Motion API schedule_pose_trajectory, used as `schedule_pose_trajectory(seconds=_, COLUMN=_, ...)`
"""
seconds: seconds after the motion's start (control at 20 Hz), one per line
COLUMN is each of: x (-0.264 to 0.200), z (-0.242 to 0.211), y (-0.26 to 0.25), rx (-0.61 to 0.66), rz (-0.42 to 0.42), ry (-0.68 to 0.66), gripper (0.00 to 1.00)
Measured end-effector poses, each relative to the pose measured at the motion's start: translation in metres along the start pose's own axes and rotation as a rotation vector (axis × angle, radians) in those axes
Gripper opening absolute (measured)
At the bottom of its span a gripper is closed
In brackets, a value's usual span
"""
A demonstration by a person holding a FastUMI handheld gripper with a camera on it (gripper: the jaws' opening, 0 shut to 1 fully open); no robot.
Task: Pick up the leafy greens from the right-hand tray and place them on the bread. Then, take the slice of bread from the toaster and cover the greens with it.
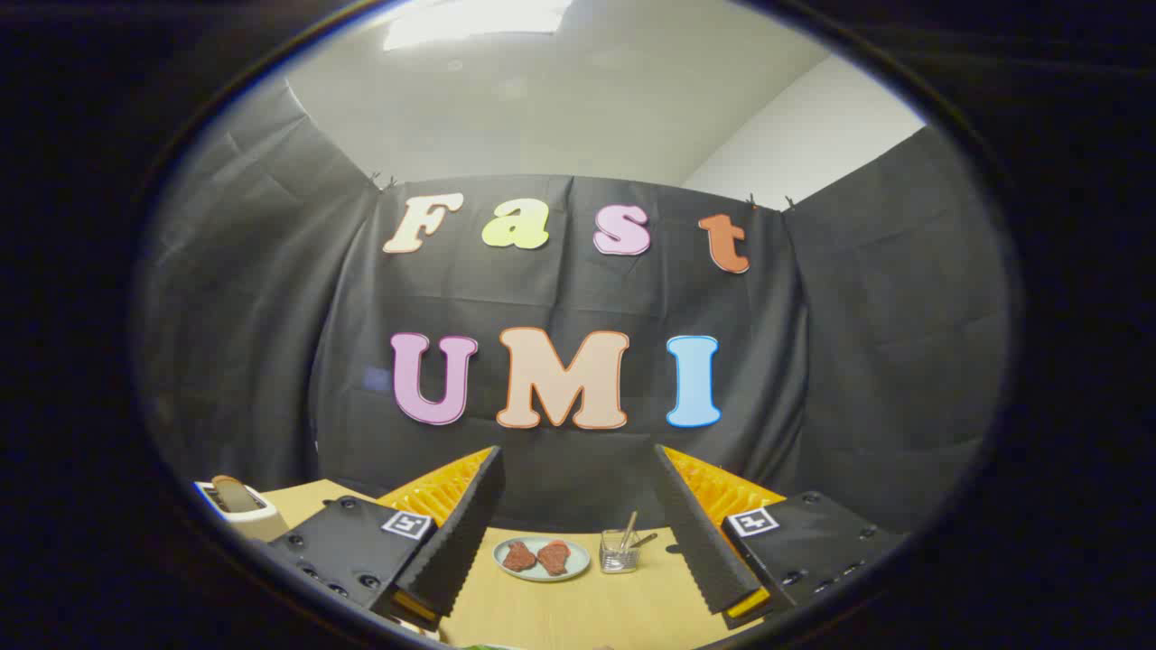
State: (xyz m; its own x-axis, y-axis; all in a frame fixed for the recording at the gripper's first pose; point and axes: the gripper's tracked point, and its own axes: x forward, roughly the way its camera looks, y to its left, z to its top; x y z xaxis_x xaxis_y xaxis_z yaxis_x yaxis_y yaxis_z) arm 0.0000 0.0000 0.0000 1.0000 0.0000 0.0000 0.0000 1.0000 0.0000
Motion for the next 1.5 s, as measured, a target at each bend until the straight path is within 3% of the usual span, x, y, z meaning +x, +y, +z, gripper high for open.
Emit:
schedule_pose_trajectory(seconds=0.95, x=0.013, z=-0.002, y=0.005, rx=-0.001, rz=0.039, ry=0.004, gripper=1.00)
schedule_pose_trajectory(seconds=1.5, x=0.006, z=-0.046, y=0.015, rx=-0.069, rz=0.251, ry=0.122, gripper=1.00)
